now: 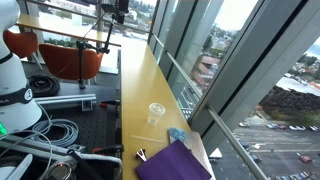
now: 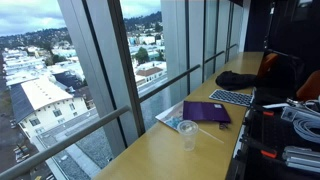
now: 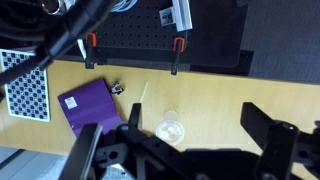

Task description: Put the straw into the cup through the lid

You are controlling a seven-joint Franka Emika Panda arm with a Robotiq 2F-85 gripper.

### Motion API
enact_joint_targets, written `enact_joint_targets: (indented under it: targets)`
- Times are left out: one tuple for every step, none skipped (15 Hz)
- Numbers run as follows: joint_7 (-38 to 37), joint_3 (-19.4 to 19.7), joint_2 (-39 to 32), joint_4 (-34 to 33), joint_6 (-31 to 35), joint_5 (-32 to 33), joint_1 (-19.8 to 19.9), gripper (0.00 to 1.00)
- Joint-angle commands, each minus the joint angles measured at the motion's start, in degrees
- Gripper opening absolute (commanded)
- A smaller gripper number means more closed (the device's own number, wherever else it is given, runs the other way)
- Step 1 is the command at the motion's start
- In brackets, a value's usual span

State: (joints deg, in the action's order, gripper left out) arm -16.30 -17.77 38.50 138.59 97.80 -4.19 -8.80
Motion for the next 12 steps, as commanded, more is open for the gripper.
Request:
enact_joint_targets:
  targets:
    - [-0.3,0.4,-0.1,-0.2,-0.1,0.3,-0.5,1.0]
    - [-0.3,0.4,-0.1,-0.3,-0.1,0.3,-0.5,1.0]
    - [-0.3,0.4,-0.1,-0.4,-0.1,0.3,-0.5,1.0]
    - [-0.3,0.4,-0.1,-0.4,-0.1,0.3,-0.5,1.0]
    - [-0.3,0.4,-0.1,-0.4,-0.1,0.3,-0.5,1.0]
    - [-0.3,0.3,-0.2,0.8,1.9,1.2,0.1,1.0]
    - [-0.4,0.2,-0.1,2.1,4.2,2.5,0.6,1.0]
    - [-0.5,0.4,-0.2,3.3,7.0,3.5,1.1,1.0]
    - [-1.0,0.3,0.1,5.7,12.5,5.1,1.9,1.0]
    - [-1.2,0.4,-0.1,7.6,17.2,6.5,2.5,1.0]
    - [-1.9,0.5,-0.4,9.7,22.4,8.1,3.4,1.0]
    - [-2.7,0.5,-0.8,11.6,27.2,9.6,4.3,1.0]
